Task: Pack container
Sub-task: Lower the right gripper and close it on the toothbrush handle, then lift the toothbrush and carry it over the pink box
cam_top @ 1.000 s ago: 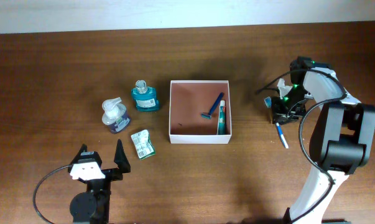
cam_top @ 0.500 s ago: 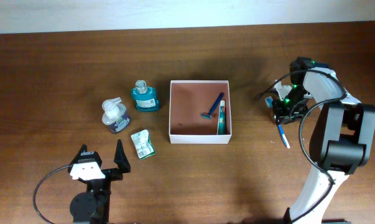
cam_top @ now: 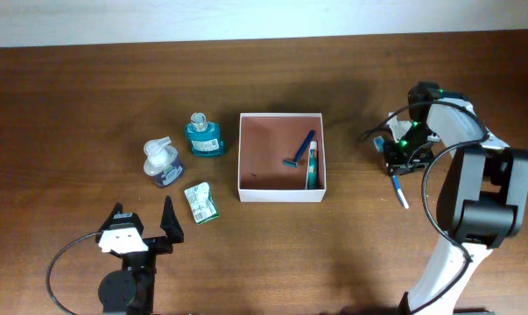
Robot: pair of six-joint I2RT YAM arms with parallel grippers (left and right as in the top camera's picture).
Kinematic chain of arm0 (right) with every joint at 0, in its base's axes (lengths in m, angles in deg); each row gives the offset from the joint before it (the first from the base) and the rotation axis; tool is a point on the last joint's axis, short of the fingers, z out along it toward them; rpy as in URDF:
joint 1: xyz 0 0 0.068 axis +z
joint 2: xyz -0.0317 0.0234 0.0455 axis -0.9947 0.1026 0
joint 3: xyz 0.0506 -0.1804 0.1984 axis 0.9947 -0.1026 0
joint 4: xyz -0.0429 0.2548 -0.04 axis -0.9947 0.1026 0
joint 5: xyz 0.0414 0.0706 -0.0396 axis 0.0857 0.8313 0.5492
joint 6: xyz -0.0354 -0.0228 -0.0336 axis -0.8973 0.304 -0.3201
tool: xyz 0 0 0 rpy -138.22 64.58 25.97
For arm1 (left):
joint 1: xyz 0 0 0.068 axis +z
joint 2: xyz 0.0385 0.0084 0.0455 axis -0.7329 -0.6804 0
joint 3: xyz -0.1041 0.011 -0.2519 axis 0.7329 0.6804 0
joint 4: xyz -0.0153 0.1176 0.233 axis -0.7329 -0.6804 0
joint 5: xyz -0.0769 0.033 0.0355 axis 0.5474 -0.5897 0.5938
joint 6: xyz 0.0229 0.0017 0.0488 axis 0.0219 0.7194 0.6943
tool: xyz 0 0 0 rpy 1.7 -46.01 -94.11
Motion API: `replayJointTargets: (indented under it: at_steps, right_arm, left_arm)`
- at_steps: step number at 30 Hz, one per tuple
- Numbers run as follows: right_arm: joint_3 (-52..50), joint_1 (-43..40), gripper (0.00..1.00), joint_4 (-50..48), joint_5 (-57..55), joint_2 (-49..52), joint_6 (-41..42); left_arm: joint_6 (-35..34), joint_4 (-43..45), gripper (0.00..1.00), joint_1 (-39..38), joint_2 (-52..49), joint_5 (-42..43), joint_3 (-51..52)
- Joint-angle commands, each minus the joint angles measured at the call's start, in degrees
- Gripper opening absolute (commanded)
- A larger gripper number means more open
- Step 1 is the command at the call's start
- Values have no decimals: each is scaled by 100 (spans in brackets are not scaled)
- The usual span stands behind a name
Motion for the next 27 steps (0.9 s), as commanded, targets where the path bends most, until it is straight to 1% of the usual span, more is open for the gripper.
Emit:
replayJointTargets:
  at_steps: [1, 7, 19, 22, 27]
  right_arm:
    - [-208, -9, 15, 4, 57, 79, 153]
    - [-208, -9, 4, 35, 59, 79, 557]
    - [-107, -9, 4, 162, 59, 79, 560]
    - [162, -9, 4, 415, 61, 79, 562]
    - [951, -7, 4, 1021, 101, 79, 883]
  left_arm:
    - [52, 13, 99, 28, 44, 46, 52]
    - [52, 13, 99, 28, 44, 44, 52]
    - [52, 13, 99, 28, 44, 44, 52]
    - [52, 13, 99, 28, 44, 44, 52]
    - [52, 13, 100, 28, 44, 44, 52]
